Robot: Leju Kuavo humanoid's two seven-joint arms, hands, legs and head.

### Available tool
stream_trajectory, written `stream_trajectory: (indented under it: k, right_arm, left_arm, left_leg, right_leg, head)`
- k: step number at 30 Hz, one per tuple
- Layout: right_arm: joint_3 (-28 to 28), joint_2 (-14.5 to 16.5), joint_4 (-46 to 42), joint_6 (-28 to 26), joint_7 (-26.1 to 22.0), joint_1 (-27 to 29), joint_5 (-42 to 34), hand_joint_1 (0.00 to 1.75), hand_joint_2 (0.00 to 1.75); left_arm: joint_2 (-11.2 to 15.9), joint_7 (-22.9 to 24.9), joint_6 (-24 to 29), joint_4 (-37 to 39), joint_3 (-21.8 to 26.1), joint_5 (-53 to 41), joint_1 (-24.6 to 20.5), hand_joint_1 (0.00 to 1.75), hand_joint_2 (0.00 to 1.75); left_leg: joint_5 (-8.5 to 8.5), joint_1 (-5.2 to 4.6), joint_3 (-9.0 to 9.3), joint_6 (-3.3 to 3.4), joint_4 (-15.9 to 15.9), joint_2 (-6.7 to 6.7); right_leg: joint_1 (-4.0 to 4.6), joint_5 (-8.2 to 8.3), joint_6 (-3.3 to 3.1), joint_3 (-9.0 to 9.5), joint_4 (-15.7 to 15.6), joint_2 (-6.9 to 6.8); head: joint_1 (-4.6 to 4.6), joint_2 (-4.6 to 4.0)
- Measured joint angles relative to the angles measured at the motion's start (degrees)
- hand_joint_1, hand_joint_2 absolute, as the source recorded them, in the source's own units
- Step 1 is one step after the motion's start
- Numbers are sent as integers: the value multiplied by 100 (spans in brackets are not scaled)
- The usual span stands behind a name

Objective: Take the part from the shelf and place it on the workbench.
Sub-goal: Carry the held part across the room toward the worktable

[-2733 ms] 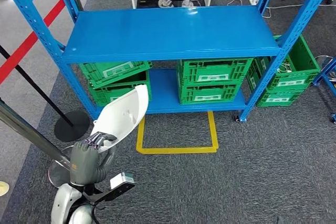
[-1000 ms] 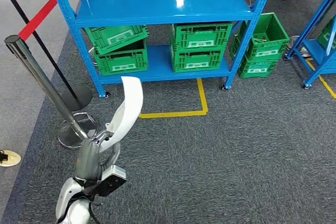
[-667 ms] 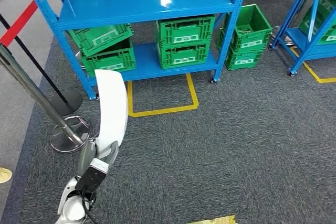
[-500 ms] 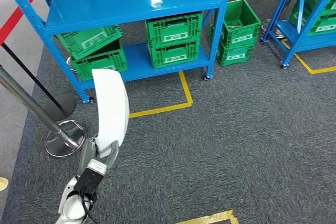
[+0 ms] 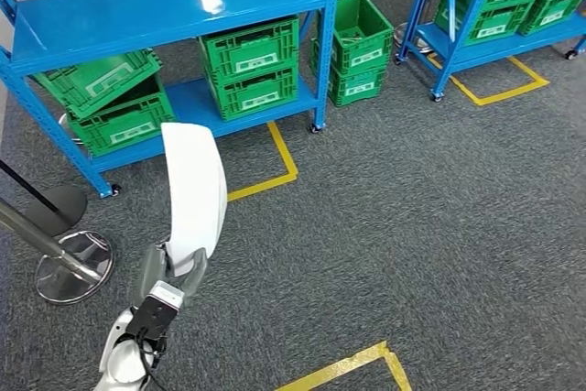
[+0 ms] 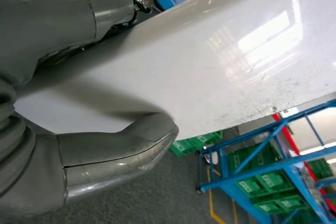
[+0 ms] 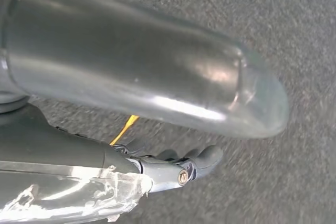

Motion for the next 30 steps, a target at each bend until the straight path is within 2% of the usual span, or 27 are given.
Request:
stream_trajectory:
  k: [1,2,3,4,5,6,7,8,9,10,13,15,17,18,19,20,21,22,23,24,25,26,28,29,30]
  right_arm:
    - [1,1,1,-17,0,-7,-3,0,0]
    - [3,1,1,-35,0,-17,-4,0,0]
    - [5,2,2,-51,0,-23,-5,0,0]
    - [7,2,2,-66,0,-23,-7,0,0]
    - [7,3,2,-79,0,-21,-12,0,0]
    - [7,3,2,-94,0,-17,-19,0,0]
    - [7,3,2,-115,0,-17,-32,0,0]
    - [12,5,2,-138,0,-22,-51,0,0]
    - [21,8,4,-164,0,-30,-76,0,0]
    - [34,10,5,-195,0,-36,-106,0,0]
    - [63,15,9,-263,0,-23,-173,0,0]
    - [72,19,10,-275,-1,-19,-185,0,0]
    - [85,21,10,-277,-1,-27,-193,0,0]
    - [94,22,11,-279,-1,-30,-201,0,0]
    - [104,22,14,-290,0,-28,-216,0,0]
    - [113,22,16,-309,0,-25,-238,0,0]
    - [120,22,20,-335,0,-22,-265,0,0]
    - [131,24,24,-364,0,-20,-295,0,0]
    - [146,27,28,-390,0,-21,-322,0,0]
    - [165,31,33,-415,-1,-26,-343,0,0]
    - [187,36,37,-437,-1,-29,-361,0,0]
    - [205,39,43,-455,-1,-26,-373,0,0]
    - [230,44,53,-481,-1,-3,-383,0,0]
    - [240,44,57,-489,-1,10,-387,0,0]
    - [250,45,59,-495,-1,12,-391,0,0]
  left_arm:
    - [-2,0,-3,4,5,-5,-4,175,175]
    - [-3,2,-8,12,9,-8,-3,175,175]
    - [-3,6,-16,23,14,-10,-3,175,175]
    - [-3,11,-22,36,16,-10,-3,175,175]
    - [-5,18,-27,46,16,-8,-5,175,175]
    - [-9,27,-29,53,16,-5,-7,175,175]
    - [-13,38,-29,57,16,-2,-11,175,175]
    - [-16,49,-28,59,18,3,-17,175,175]
    - [-18,57,-28,60,20,5,-24,175,175]
    - [-19,62,-27,60,22,8,-31,175,175]
    - [-30,63,-27,60,25,11,-45,175,175]
    - [-34,63,-26,59,25,11,-50,175,175]
    - [-31,63,-25,62,25,11,-43,175,175]
    - [-28,63,-24,66,25,11,-38,175,175]
    - [-25,63,-23,72,25,11,-33,175,175]
    - [-22,63,-22,79,25,11,-30,175,175]
    - [-20,63,-22,85,25,11,-30,175,175]
    - [-20,63,-22,90,25,12,-30,175,175]
    - [-20,63,-22,92,25,13,-31,175,175]
    - [-20,62,-22,95,25,13,-32,175,175]
    - [-20,62,-23,101,24,13,-33,175,175]
    - [-20,61,-24,109,24,13,-33,175,175]
    - [-27,61,-26,123,24,13,-37,175,175]
    - [-34,61,-28,127,23,13,-39,175,175]
    - [-40,60,-30,130,23,13,-40,175,175]
  left_leg:
    - [8,1,-5,13,-3,79]
    - [10,0,-14,22,-2,162]
    - [12,-1,-21,24,-1,248]
    - [13,-2,-25,25,0,331]
    - [12,-1,-26,24,0,411]
    - [9,0,-22,18,1,484]
    - [3,1,-15,3,6,552]
    - [-10,-14,-13,-25,17,608]
    - [-22,-30,-12,-56,30,656]
    - [-28,-48,-11,-88,41,697]
    - [-48,-49,-8,-163,59,781]
    - [-253,-25,-102,-221,297,612]
    - [-655,-12,-417,-254,1001,363]
    - [-819,-10,-606,-255,1398,302]
    - [-887,-11,-742,-249,1668,272]
    - [-836,-12,-783,-237,1734,255]
    - [-680,-12,-715,-218,1574,235]
    - [-458,-12,-556,-189,1237,177]
    - [-254,-12,-371,-149,840,47]
    - [-118,-3,-205,-114,475,-77]
    - [-51,-3,-99,-96,228,-183]
    - [-46,-7,-57,-88,110,-238]
    - [-29,-9,-49,-82,46,-150]
    - [-6,-1,-39,-64,16,-90]
    - [17,11,-26,-42,-14,-19]
  right_leg:
    - [5,-192,19,-147,331,-171]
    - [5,-401,43,-324,739,-271]
    - [1,-558,63,-476,1108,-310]
    - [-2,-623,76,-546,1321,-323]
    - [-4,-582,86,-499,1310,-335]
    - [-7,-452,91,-328,1060,-362]
    - [-8,-288,96,-68,653,-440]
    - [2,-170,87,189,245,-538]
    - [7,-95,55,372,-60,-607]
    - [14,-73,11,463,-221,-647]
    - [23,-63,-144,426,-243,-510]
    - [8,-33,-219,401,-249,-409]
    - [1,-8,-263,368,-251,-299]
    - [4,1,-276,350,-251,-236]
    - [7,10,-283,337,-250,-166]
    - [10,19,-285,329,-250,-95]
    - [11,27,-282,327,-249,-22]
    - [10,35,-272,328,-249,52]
    - [5,45,-256,323,-248,119]
    - [6,56,-236,306,-238,188]
    - [-2,73,-206,278,-234,247]
    - [-17,93,-170,246,-236,304]
    - [-44,132,-93,182,-252,382]
    - [-40,110,-63,143,-217,307]
    - [-28,27,-37,65,-87,170]
  head:
    - [24,0]
    - [46,0]
    - [50,0]
    - [50,0]
    - [51,0]
    - [51,0]
    - [51,0]
    - [56,0]
    - [50,0]
    - [41,0]
    - [23,0]
    - [17,0]
    - [9,0]
    - [9,0]
    - [10,0]
    - [12,0]
    - [10,0]
    - [9,0]
    - [7,0]
    - [5,0]
    - [10,0]
    - [8,0]
    - [9,0]
    - [17,0]
    - [48,0]
